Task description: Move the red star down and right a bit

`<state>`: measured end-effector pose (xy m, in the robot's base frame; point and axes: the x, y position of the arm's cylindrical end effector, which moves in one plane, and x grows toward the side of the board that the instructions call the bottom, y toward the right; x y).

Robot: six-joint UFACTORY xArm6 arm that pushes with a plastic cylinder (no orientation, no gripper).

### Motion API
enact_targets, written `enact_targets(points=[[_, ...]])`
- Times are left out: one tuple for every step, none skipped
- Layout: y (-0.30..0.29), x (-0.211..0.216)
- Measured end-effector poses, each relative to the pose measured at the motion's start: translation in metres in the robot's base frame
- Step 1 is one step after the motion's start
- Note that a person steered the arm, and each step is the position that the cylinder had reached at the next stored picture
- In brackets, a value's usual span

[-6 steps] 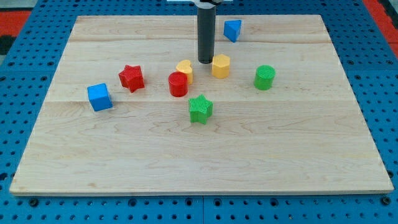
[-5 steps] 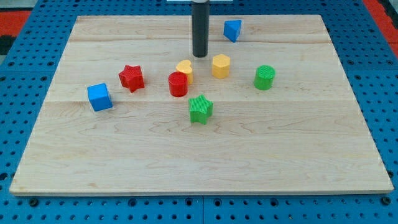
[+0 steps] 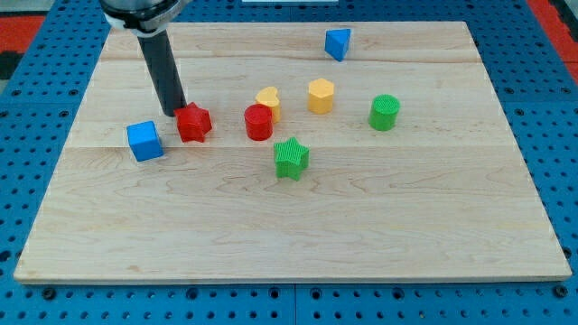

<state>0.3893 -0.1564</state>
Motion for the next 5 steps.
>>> enact_targets(points=[[0.000,0.020],[0.000,0.031],[0.001,0.033],[0.003,0.035],[0.006,0.032]])
